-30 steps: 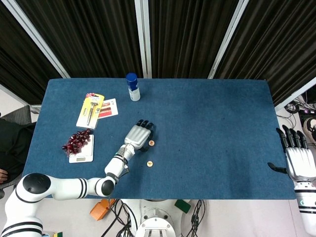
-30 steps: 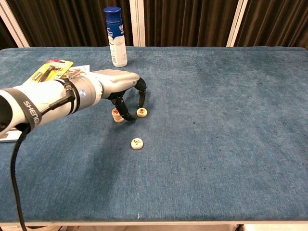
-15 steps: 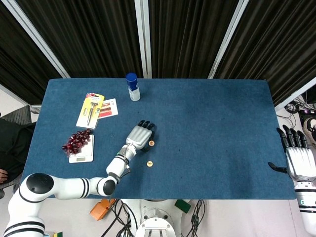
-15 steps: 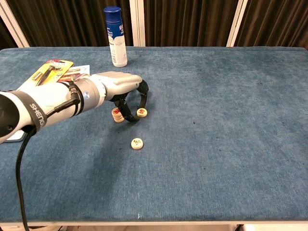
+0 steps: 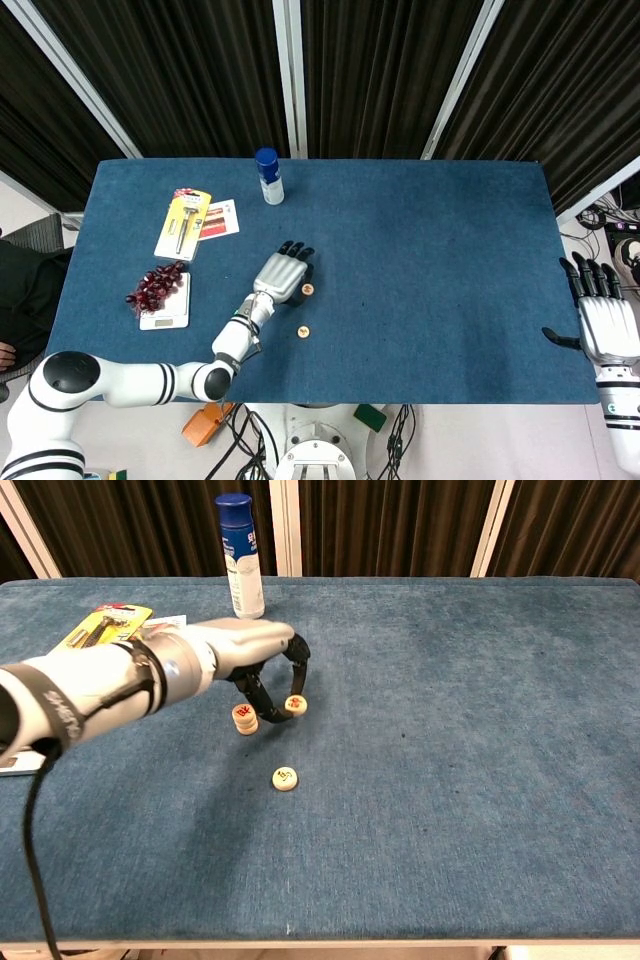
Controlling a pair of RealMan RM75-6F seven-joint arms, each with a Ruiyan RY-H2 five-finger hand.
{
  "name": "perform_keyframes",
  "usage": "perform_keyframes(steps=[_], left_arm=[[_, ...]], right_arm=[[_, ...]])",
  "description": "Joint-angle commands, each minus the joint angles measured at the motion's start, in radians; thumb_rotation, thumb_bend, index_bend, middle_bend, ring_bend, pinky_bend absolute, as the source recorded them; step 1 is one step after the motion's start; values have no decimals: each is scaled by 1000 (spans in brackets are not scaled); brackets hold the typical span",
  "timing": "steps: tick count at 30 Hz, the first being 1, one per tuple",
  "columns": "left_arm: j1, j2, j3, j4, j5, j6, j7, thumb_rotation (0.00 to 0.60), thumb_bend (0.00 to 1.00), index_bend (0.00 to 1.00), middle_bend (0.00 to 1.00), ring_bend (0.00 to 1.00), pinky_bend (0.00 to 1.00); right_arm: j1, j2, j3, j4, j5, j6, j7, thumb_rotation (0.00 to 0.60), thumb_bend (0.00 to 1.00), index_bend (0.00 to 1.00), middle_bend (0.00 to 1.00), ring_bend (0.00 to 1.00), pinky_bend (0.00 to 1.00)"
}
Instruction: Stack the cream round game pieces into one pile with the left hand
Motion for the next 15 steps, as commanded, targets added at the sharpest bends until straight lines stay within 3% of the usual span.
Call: perform_keyframes(steps=[1, 9, 15], left_arm=[[36, 63, 0, -92, 46, 42, -33, 600, 356, 507, 103, 0, 0], [75, 137, 34, -193, 68, 77, -27, 597, 347, 507, 103, 0, 0], [87, 145, 49, -206, 50, 78, -22, 598, 337, 507, 103, 0, 0]], right_arm=[[3, -2, 1, 0, -1, -2, -1, 600, 91, 0, 24, 0, 23], [8, -5, 1, 1, -6, -4, -7, 600, 91, 0, 24, 0, 23], [10, -8, 0, 0, -11, -3, -6, 600, 91, 0, 24, 0, 23]])
